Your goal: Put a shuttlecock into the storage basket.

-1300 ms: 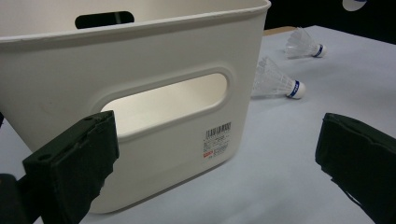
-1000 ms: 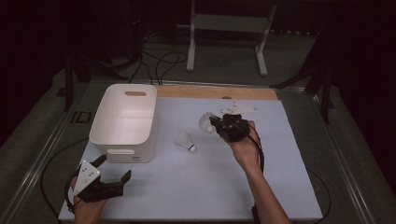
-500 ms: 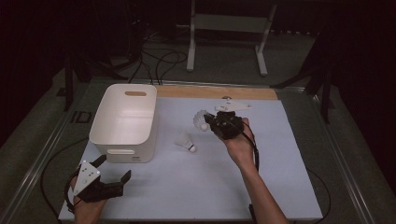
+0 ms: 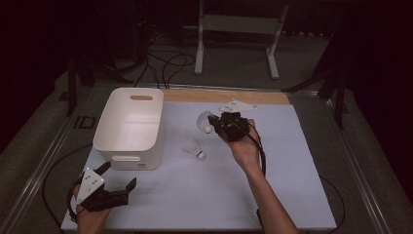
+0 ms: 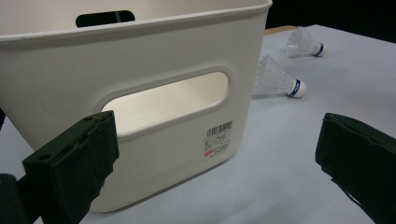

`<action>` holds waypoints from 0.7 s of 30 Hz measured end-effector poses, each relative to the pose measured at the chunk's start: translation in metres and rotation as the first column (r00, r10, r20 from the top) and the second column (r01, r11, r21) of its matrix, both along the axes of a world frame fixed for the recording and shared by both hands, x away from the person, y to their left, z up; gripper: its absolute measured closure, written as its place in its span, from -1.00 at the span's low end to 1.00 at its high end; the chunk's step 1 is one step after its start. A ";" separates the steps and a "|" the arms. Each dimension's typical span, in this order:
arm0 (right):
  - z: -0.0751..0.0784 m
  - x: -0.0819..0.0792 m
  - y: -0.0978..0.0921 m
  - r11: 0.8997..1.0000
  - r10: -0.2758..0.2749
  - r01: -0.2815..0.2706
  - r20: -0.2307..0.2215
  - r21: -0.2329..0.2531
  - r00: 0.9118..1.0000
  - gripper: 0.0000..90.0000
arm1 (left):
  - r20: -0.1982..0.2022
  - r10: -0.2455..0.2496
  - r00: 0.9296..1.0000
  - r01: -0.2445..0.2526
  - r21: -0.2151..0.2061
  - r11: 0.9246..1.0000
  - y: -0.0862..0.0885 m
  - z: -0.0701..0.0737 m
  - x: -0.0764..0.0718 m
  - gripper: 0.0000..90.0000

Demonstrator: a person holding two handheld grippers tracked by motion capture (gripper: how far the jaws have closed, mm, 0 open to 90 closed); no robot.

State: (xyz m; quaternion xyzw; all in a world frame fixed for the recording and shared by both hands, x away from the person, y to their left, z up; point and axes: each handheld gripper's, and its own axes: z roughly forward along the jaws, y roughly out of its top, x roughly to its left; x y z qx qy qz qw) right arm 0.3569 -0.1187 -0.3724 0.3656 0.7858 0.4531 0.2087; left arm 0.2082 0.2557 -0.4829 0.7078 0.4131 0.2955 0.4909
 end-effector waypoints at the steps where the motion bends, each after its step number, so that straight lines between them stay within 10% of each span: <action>1: 0.000 0.000 0.000 1.000 0.000 0.000 0.000 0.000 1.000 0.94 | 0.000 0.000 1.000 0.000 0.000 1.000 0.000 0.000 0.000 -1.00; 21: 0.003 0.006 0.012 1.000 0.011 -0.011 -0.006 0.009 1.000 0.94 | 0.000 -0.001 1.000 0.001 0.001 1.000 0.000 0.000 0.000 -1.00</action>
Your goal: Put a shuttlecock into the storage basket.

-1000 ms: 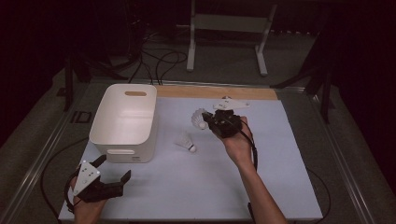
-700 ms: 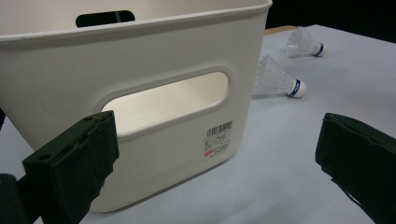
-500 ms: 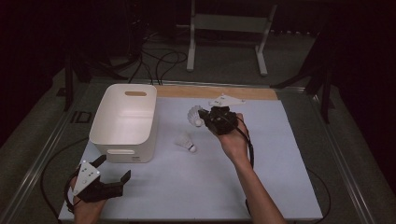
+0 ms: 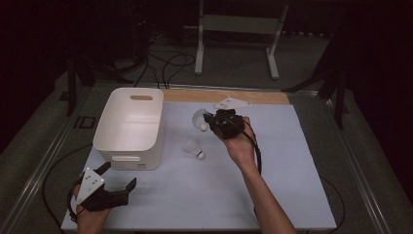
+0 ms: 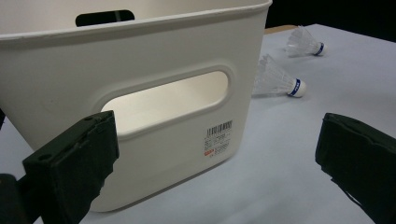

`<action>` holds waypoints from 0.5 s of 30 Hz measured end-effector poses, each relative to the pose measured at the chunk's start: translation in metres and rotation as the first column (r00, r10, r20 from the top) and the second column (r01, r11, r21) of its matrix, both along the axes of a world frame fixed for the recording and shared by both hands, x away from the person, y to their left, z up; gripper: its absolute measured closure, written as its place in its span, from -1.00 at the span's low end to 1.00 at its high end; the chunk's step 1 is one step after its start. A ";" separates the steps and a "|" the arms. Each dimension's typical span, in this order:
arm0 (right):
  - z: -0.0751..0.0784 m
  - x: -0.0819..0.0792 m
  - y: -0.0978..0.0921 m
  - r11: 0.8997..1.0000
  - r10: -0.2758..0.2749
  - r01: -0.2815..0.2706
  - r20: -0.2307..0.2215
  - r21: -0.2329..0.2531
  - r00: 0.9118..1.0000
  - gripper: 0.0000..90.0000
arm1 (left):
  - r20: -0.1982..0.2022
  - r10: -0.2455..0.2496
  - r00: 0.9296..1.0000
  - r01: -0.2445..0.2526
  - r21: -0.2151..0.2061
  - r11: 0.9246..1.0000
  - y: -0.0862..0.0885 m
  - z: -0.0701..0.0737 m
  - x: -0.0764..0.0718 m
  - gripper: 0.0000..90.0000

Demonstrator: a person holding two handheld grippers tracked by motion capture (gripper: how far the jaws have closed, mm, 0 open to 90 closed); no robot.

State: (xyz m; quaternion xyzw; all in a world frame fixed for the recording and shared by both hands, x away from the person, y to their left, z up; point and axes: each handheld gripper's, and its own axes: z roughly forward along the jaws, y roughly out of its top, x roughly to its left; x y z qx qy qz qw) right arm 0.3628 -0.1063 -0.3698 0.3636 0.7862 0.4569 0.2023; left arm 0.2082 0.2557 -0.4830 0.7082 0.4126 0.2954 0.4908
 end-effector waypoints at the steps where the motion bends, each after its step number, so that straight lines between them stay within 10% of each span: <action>1: 0.000 0.000 0.001 1.000 -0.002 0.002 0.000 0.002 1.000 0.94 | 0.000 0.000 1.000 0.000 0.000 1.000 0.000 0.000 0.000 -1.00; 15: 0.001 0.004 0.008 1.000 0.012 -0.012 -0.002 0.003 1.000 0.95 | -0.002 0.000 1.000 0.000 0.003 1.000 0.000 0.000 0.000 -1.00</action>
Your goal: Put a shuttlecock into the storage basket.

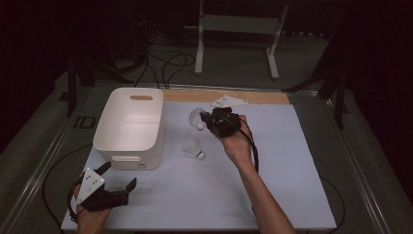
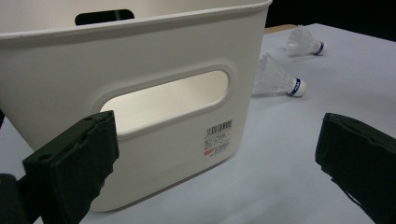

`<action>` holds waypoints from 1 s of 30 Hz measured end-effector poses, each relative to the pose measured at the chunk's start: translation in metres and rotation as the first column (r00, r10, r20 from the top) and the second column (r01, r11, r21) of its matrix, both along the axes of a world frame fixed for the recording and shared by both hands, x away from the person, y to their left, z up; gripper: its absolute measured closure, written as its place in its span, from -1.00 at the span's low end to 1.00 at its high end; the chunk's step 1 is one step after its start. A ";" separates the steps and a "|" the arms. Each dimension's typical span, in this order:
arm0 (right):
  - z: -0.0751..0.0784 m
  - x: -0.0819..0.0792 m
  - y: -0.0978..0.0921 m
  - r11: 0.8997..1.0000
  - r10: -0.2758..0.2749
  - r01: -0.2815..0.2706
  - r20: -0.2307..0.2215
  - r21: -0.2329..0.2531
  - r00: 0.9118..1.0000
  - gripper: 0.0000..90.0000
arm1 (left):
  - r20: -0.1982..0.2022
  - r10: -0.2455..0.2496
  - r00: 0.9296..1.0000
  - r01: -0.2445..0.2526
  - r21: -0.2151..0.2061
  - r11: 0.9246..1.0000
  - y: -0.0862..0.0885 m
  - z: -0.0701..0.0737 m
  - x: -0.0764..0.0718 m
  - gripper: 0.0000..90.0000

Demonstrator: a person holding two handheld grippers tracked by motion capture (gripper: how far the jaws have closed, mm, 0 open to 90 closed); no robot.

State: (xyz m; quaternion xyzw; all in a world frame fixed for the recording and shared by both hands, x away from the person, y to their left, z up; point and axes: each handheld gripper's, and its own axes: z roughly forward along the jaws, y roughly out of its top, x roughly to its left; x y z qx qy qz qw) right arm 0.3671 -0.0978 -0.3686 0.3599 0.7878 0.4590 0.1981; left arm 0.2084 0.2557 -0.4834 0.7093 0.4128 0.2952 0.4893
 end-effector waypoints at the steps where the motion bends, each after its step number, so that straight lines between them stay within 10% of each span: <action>1: 0.000 0.000 0.001 1.000 0.001 -0.001 0.001 0.000 1.000 0.95 | 0.000 0.000 1.000 0.000 0.000 1.000 0.000 0.000 0.000 -1.00; 30: 0.006 0.006 0.026 0.999 0.035 -0.035 0.016 0.011 0.999 0.96 | 0.003 0.002 1.000 -0.002 -0.001 1.000 0.002 0.000 -0.001 -1.00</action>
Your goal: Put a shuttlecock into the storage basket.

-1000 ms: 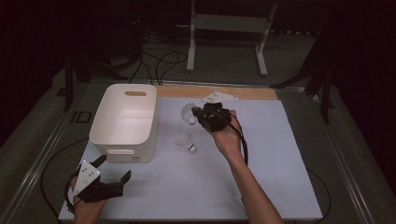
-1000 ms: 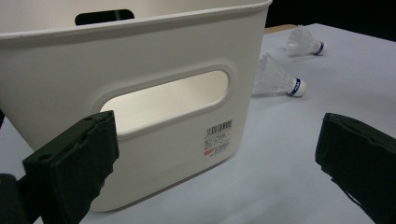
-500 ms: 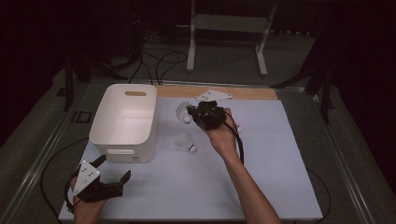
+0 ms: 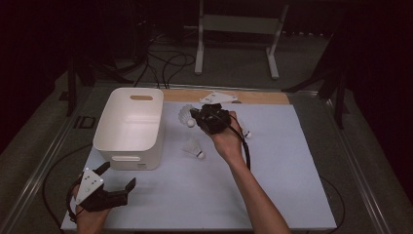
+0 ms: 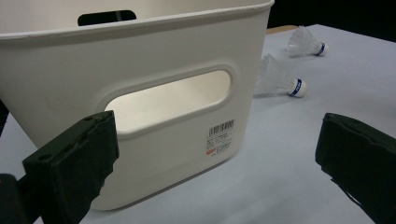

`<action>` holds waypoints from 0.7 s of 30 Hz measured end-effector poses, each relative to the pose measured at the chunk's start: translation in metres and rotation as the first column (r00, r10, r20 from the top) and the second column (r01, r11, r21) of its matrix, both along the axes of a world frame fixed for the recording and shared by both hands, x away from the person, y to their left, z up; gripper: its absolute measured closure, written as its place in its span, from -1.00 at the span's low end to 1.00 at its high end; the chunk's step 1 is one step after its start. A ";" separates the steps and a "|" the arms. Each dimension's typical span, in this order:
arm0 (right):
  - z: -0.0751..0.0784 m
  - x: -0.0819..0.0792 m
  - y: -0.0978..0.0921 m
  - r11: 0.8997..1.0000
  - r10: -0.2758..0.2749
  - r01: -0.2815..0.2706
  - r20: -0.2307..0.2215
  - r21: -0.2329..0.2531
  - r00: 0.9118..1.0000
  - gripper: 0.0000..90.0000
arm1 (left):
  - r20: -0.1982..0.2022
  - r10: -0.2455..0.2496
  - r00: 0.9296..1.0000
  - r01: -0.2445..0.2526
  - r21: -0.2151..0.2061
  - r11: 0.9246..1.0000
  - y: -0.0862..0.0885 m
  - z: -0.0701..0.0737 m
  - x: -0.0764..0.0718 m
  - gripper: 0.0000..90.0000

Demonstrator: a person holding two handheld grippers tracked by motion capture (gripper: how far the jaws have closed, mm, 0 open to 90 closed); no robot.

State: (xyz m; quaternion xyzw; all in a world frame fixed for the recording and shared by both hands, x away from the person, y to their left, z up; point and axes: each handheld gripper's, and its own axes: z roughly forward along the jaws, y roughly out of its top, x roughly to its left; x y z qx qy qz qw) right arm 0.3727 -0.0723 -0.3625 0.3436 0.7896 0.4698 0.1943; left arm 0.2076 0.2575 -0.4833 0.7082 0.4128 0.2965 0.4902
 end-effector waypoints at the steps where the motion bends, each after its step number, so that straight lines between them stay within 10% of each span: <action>1: 0.000 0.000 0.000 1.000 0.000 0.000 0.000 0.000 1.000 0.96 | 0.000 0.000 1.000 0.000 0.000 1.000 0.000 0.000 0.000 -1.00; 21: 0.001 0.010 0.012 1.000 0.017 -0.017 -0.001 0.016 1.000 0.96 | -0.001 0.000 1.000 0.000 0.001 1.000 0.000 -0.001 0.000 -1.00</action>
